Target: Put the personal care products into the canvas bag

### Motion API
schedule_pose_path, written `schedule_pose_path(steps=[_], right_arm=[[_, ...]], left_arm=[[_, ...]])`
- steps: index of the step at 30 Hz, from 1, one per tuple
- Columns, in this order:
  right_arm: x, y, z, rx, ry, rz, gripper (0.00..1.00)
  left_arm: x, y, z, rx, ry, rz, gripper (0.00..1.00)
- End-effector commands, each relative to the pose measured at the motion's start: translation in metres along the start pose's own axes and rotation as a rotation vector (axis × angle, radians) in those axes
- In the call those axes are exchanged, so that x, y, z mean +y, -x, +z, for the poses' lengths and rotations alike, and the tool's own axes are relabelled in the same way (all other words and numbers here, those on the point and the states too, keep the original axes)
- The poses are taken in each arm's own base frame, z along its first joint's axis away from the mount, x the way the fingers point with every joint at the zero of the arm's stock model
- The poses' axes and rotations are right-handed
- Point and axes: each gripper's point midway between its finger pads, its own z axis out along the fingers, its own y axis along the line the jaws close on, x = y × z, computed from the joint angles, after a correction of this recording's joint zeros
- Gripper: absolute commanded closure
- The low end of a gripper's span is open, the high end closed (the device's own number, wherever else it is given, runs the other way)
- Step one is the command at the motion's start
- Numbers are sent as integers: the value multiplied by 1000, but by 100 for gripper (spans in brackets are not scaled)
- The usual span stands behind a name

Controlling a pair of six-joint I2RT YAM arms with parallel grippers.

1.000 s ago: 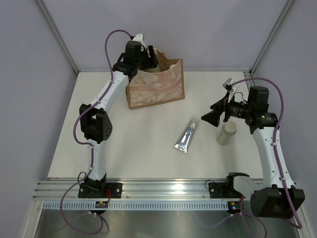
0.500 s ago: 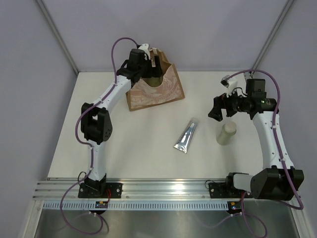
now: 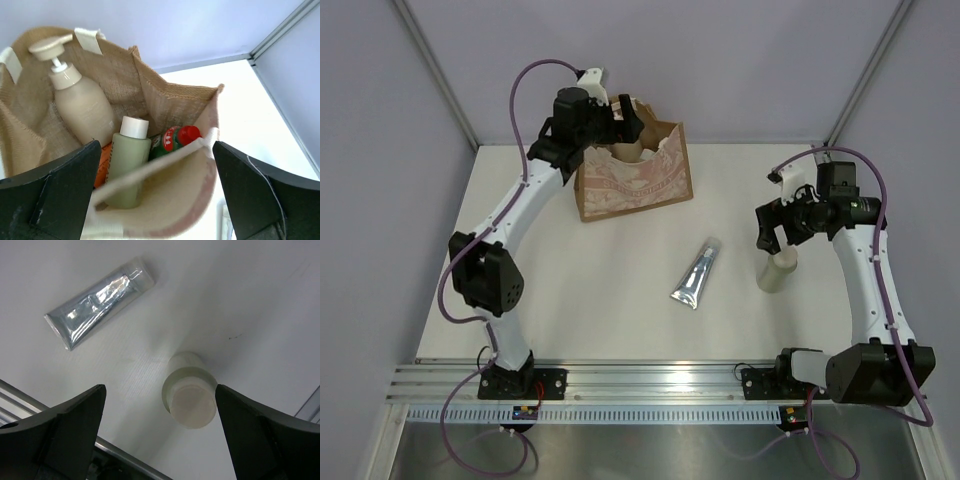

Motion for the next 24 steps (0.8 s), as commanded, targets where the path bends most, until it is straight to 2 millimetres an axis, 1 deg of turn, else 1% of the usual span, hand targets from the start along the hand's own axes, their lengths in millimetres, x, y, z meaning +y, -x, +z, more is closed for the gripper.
schedule_pose_path(steps=[1,2,3,4,5,7,8,9,10,11,12,14,15,16,17,18,19,20,21,22,23,24], right_arm=[[-2,-12,-20,40,-71,10,1],[-1,-19,-18,65,-65,4,0],[-5,-26,-18,93,-86,-2,0],[-7,-32,-17,117,-94,-13,1],[-11,-43,-14,158,-113,-13,1],[-17,-51,-11,186,-141,-24,0],[-23,-61,-8,222,-174,-19,0],[-26,-66,-4,244,-180,-14,1],[-28,-70,-1,260,-183,-6,0],[-30,-75,3,285,-186,3,1],[-30,-79,9,303,-177,16,1],[-34,-80,17,301,-182,22,1],[-36,-83,22,313,-185,23,0],[-43,-83,28,309,-209,24,1],[-49,-87,32,330,-230,26,0],[-51,-88,35,335,-234,20,0],[-54,-89,41,325,-236,17,1],[-53,-89,46,323,-218,18,0],[-51,-89,49,320,-203,22,1],[-50,-87,53,308,-192,27,1],[-49,-87,57,305,-180,32,1],[-52,-84,60,293,-188,31,1]], left_arm=[[-25,63,-53,-173,-66,73,1],[-21,50,-57,-152,-59,81,1],[-22,50,-65,-159,-59,88,1],[-29,62,-87,-199,-68,102,1],[-23,47,-91,-176,-54,111,1],[-23,44,-108,-181,-51,127,1],[-29,52,-128,-212,-55,138,1],[-24,36,-133,-178,-46,132,1],[-25,32,-142,-177,-49,131,1],[-33,38,-166,-214,-70,123,1],[-27,15,-167,-188,-64,110,1],[-30,-2,-182,-192,-97,71,1],[-34,-1,-200,-224,-108,67,1],[-26,-27,-200,-183,-95,49,1],[-25,-35,-205,-177,-92,28,1],[-25,-37,-218,-194,-92,24,1],[-20,-58,-219,-158,-85,0,1],[-20,-65,-224,-154,-92,-9,1],[-23,-66,-237,-177,-106,-10,1],[-20,-84,-237,-148,-110,-29,1],[-19,-90,-241,-148,-111,-38,1],[-21,-91,-251,-166,-118,-42,1]])
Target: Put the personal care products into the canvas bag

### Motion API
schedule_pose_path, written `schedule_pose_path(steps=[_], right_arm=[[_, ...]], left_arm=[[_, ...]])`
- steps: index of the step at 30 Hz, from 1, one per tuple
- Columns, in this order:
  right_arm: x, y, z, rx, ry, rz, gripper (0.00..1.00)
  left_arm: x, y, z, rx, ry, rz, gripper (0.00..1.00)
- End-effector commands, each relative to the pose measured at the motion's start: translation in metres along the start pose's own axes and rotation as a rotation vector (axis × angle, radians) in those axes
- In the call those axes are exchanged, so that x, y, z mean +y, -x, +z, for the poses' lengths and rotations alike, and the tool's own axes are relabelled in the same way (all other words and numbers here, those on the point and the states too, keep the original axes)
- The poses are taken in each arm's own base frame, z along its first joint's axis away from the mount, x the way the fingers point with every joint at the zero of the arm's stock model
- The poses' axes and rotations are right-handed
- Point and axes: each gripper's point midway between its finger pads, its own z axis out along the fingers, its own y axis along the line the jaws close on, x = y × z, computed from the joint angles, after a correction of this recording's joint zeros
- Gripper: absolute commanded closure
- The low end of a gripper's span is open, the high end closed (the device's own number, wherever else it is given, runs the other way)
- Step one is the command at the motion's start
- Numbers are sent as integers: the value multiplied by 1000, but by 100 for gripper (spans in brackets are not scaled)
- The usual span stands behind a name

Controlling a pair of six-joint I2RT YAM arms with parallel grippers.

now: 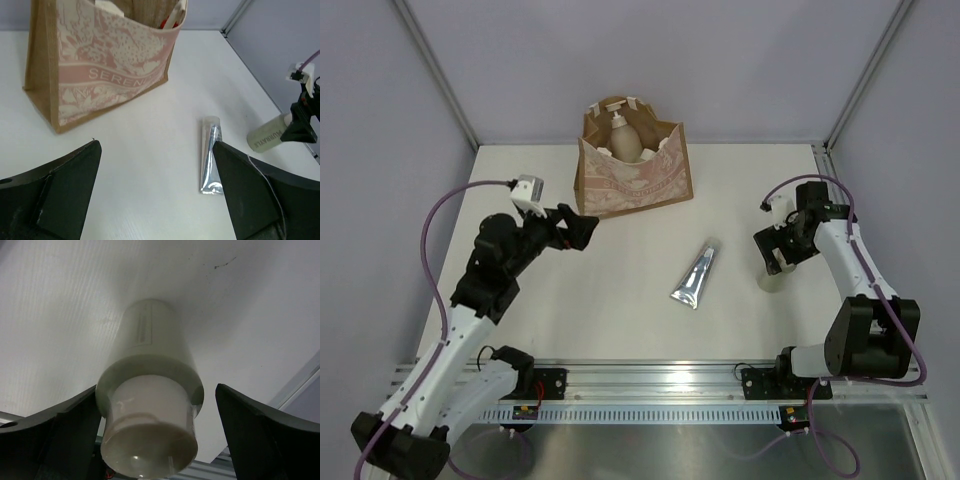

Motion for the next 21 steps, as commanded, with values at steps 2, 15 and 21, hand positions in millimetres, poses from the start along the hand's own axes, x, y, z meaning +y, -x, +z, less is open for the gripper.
schedule_pose_path(steps=[2,15,21], right_arm=[[-11,20,11,-69,-32,6,3],[10,14,15,-41,90,11,94],[30,58,-37,-223,203,67,100]], left_arm=[[-6,-14,-22,-28,-36,-61,1],[-17,-34,-32,-24,-105,-188,1],[-21,-39,-33,6,-123,-198,1]])
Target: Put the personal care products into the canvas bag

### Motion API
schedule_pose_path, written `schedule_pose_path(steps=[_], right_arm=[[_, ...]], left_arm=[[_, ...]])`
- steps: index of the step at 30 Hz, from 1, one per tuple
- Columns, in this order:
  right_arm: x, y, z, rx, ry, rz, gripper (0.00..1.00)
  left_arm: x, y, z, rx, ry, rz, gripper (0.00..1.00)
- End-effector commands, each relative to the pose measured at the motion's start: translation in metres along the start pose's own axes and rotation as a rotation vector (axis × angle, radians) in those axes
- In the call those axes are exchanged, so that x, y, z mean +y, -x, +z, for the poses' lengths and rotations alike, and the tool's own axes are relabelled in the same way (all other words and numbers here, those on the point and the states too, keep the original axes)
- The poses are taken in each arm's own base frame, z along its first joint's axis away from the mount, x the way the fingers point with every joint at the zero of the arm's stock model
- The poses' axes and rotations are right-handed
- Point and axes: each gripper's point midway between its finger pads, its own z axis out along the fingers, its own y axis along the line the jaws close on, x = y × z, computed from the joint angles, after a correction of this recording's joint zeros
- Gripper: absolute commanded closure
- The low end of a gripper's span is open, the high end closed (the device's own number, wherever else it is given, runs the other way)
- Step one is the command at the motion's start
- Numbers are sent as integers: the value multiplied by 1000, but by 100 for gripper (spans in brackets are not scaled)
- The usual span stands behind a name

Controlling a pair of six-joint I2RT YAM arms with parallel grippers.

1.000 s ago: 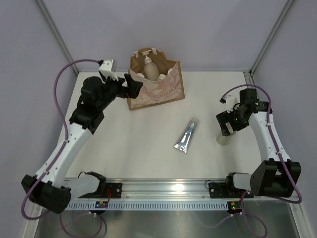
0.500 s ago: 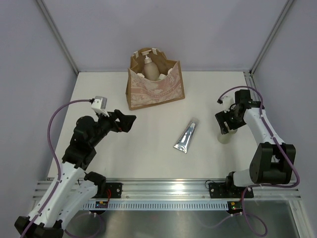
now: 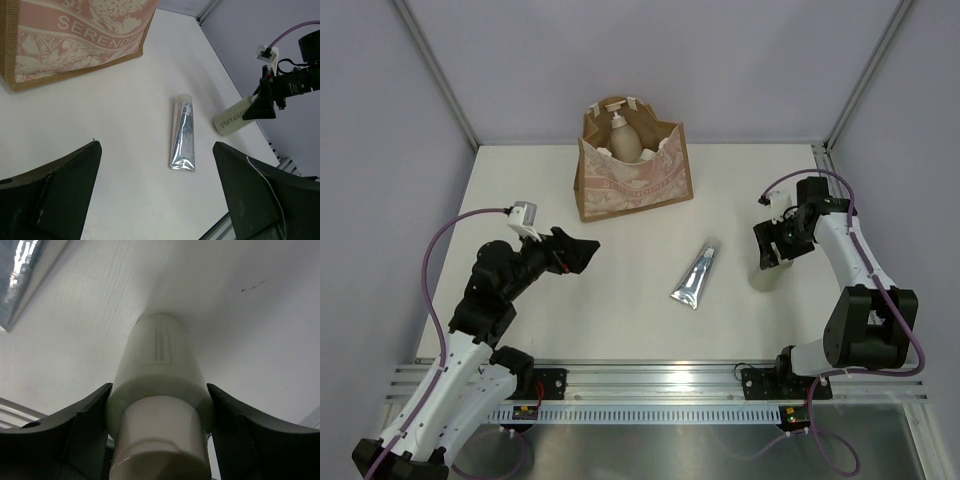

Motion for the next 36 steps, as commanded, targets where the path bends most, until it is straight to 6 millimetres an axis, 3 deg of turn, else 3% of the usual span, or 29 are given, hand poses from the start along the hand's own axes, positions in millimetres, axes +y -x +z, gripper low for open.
schedule_pose_path(steps=[1,9,10,11,12,15,16,17,18,19,20,21,22,23,24,28,29,30,31,32,33,36], right_arm=[[32,56,-51,-229,146,20,100],[85,111,-85,-363,537,99,100],[96,125,-99,-401,595,66,100],[99,131,-96,-396,620,36,100],[109,147,-113,-423,631,-30,100],[137,178,-129,-443,689,-126,100],[147,202,-159,-526,689,-195,100],[163,216,-157,-506,729,-196,100],[173,239,-190,-603,718,-266,100],[180,251,-200,-636,716,-288,100],[193,265,-192,-617,745,-273,100],[200,286,-223,-731,724,-334,100],[203,300,-229,-771,707,-335,100],[205,318,-215,-761,716,-277,100],[214,338,-233,-865,703,-323,100],[210,401,-202,-984,610,-151,100],[207,415,-181,-989,579,-127,100],[215,425,-180,-1030,558,-140,100],[210,436,-173,-1055,494,-126,100],[209,444,-145,-1041,452,-149,100],[210,449,-143,-1065,420,-171,100],[206,460,-111,-1074,236,-220,100]], left_arm=[[-15,8,-1,-23,-73,-10,1],[-13,-5,-7,12,-69,-40,1],[-12,-6,-7,15,-63,-41,1],[-11,-9,-7,28,-55,-47,1],[-10,-10,-8,34,-55,-47,1],[-7,-17,-7,63,-39,-55,1],[-5,-19,-6,68,-34,-58,1],[-3,-21,-6,74,-23,-65,1],[-3,-21,-5,75,-22,-68,1],[-3,-21,-5,76,-18,-73,1],[-2,-21,-5,79,-14,-75,1],[-2,-22,-4,83,-11,-84,1],[-2,-23,-4,86,-7,-88,1],[-3,-22,-4,85,-10,-91,1],[-3,-23,-3,90,-6,-97,1],[-2,-25,-4,106,4,-90,1],[-2,-25,-5,116,7,-84,1],[-3,-25,-5,124,7,-80,1],[-1,-27,-4,139,11,-69,1],[-2,-27,-5,147,11,-66,1],[-1,-29,-5,157,13,-64,1],[0,-34,-3,166,10,-68,1]])
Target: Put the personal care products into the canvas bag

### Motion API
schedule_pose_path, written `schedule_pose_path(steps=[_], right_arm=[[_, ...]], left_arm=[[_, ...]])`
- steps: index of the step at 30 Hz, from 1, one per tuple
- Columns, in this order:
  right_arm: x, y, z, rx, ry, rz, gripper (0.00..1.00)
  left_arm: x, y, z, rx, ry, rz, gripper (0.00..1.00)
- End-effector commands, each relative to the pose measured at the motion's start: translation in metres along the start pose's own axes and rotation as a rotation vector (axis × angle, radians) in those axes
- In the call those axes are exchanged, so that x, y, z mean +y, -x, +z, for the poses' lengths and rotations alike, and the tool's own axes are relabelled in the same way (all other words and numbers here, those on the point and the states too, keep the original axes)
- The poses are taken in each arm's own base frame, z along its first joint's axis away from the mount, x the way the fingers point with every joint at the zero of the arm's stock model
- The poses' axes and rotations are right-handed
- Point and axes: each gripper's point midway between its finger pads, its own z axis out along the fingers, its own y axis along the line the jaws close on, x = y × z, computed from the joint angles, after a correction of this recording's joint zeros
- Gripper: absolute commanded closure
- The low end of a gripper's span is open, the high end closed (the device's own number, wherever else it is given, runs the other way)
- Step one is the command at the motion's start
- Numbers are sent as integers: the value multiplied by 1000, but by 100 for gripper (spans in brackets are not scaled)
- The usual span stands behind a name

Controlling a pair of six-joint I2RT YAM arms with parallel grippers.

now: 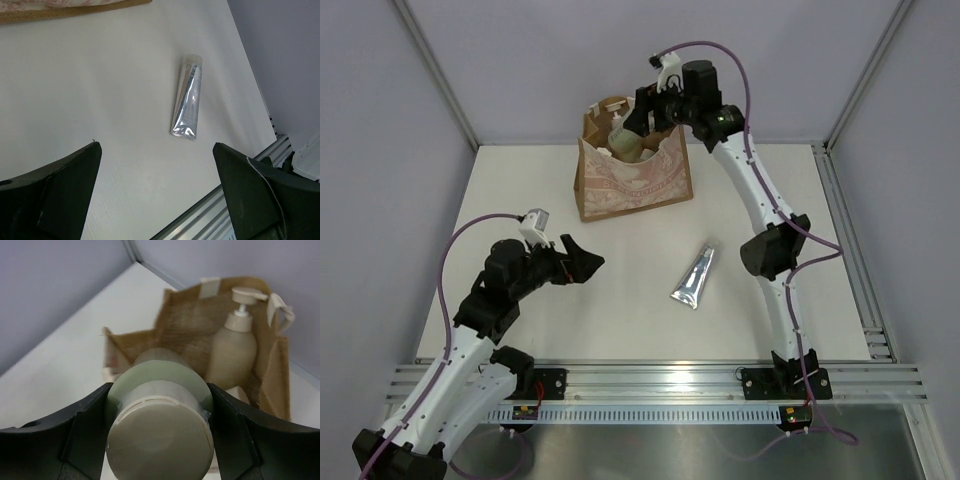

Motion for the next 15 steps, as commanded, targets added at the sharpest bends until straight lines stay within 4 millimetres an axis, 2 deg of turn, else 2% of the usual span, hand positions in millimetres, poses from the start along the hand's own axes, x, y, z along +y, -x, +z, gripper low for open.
schedule_pose_path(steps=[1,3,7,8,9,12,13,14,15], right_arm=[[-19,44,9,-171,-219,-171,100],[-33,44,5,-175,-290,-174,100],[-39,32,7,-127,-322,-221,99],[-36,26,10,-107,-318,-272,90],[-36,14,15,-73,-311,-289,58],[-25,-1,22,-23,-256,-322,12],[-19,-1,22,-23,-222,-319,1],[-17,-2,22,-17,-212,-307,0],[-13,11,17,-47,-211,-306,1]], left_arm=[[-13,10,-2,-20,-49,34,1],[-11,6,0,-12,-50,40,1],[-5,-1,3,11,-37,91,1],[-5,-2,3,16,-37,107,1],[-3,-4,5,30,-32,129,1],[-8,-6,9,54,-50,181,1],[-8,-8,14,68,-45,195,1],[-14,-12,16,84,-64,220,1],[-15,-15,18,95,-70,265,1]])
